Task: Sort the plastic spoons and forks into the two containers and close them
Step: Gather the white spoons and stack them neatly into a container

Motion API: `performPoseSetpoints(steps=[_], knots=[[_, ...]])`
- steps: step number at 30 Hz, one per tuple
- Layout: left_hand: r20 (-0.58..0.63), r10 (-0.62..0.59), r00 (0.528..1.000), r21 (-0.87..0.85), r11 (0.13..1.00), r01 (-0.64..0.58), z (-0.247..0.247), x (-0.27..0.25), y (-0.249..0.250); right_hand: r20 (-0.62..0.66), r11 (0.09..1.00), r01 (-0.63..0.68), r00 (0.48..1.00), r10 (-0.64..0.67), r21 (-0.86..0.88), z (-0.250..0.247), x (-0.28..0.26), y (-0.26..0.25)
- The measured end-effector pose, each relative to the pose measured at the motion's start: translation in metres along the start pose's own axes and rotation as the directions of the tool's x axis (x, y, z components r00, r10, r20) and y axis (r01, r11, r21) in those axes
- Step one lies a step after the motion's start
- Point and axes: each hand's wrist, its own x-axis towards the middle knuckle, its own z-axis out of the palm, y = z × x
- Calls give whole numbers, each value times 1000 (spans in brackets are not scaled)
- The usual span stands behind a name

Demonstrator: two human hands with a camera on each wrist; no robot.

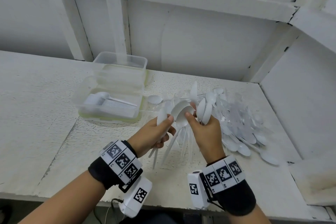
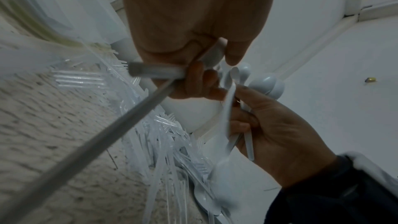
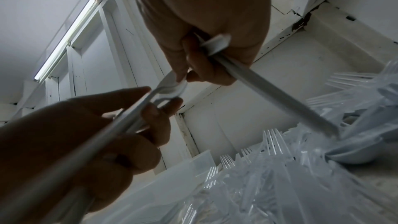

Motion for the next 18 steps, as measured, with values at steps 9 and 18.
performPoseSetpoints(steps=[9,18], knots=[[-96,55,994,31,998,-52,-2,4,-6,-87,997,-74,993,74,9,-9,3,5],[-168,-14,986,-90,996,-1,-1,13,1,-81,998,-58,995,59,23,-20,-3,-8]])
